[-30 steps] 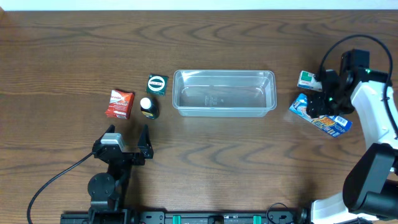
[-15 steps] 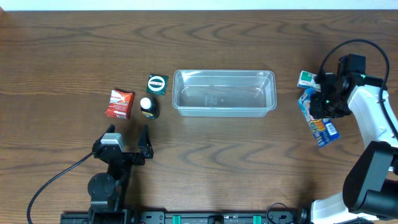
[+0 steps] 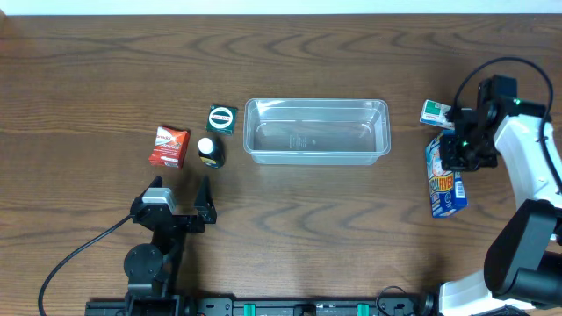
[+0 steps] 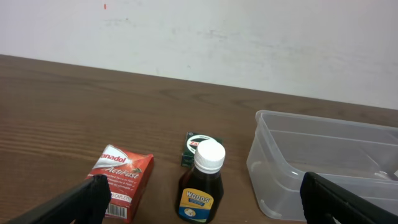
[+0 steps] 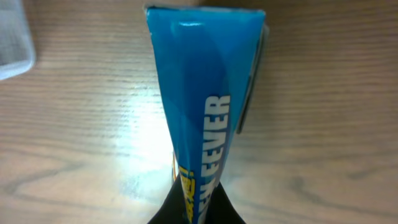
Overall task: Pack container
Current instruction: 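Lift the blue box with right gripper and carry it over container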
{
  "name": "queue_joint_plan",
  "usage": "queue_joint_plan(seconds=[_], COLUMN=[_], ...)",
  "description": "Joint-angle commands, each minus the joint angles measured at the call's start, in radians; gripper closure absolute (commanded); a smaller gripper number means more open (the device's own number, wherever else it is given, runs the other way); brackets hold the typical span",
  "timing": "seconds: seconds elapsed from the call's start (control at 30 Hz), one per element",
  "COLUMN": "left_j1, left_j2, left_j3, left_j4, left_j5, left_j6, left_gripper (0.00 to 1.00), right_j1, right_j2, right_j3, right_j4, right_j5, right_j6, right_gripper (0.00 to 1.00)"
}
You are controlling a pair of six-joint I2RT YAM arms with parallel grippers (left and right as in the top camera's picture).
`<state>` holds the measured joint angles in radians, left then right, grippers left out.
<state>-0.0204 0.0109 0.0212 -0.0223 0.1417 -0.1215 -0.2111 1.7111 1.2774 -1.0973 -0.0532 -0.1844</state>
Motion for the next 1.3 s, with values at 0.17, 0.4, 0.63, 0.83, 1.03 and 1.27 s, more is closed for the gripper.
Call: queue_joint_plan(seconds=[0.17, 0.4, 0.63, 0.83, 1.03, 1.27], left_j1=[0.005, 0.005, 0.005, 0.005, 0.005, 0.005], left_j2=[-0.007, -0.007, -0.007, -0.007, -0.007, -0.007], left_j3=[-0.017, -0.017, -0.017, -0.017, -0.017, -0.017], left_j4=[-0.033, -0.033, -0.033, -0.033, -0.033, -0.033], left_j5=[0.004, 0.004, 0.004, 0.004, 0.004, 0.004], left_j6=[0.020, 0.020, 0.020, 0.020, 0.020, 0.020], left_gripper=[0.02, 0.02, 0.02, 0.02, 0.02, 0.02], right_j1=[0.013, 0.122, 0.392, 0.591, 0.693, 0.721], right_j2=[-0.027, -0.106, -0.172, -0.148, -0.072, 0.036], right_j3=[0.281, 0.458, 0.487, 0.486, 0.486, 0.486], right_j4=[-0.200, -0.232, -0.171, -0.117, -0.049, -0.036], right_j5=[-0.009, -0.069, -0.078, -0.042, 0.107, 0.177], right_j6=[-0.012, -0.266, -0.684, -0.889, -0.913, -0.924], right_gripper=[0.99, 0.99, 0.99, 0.99, 0.99, 0.99])
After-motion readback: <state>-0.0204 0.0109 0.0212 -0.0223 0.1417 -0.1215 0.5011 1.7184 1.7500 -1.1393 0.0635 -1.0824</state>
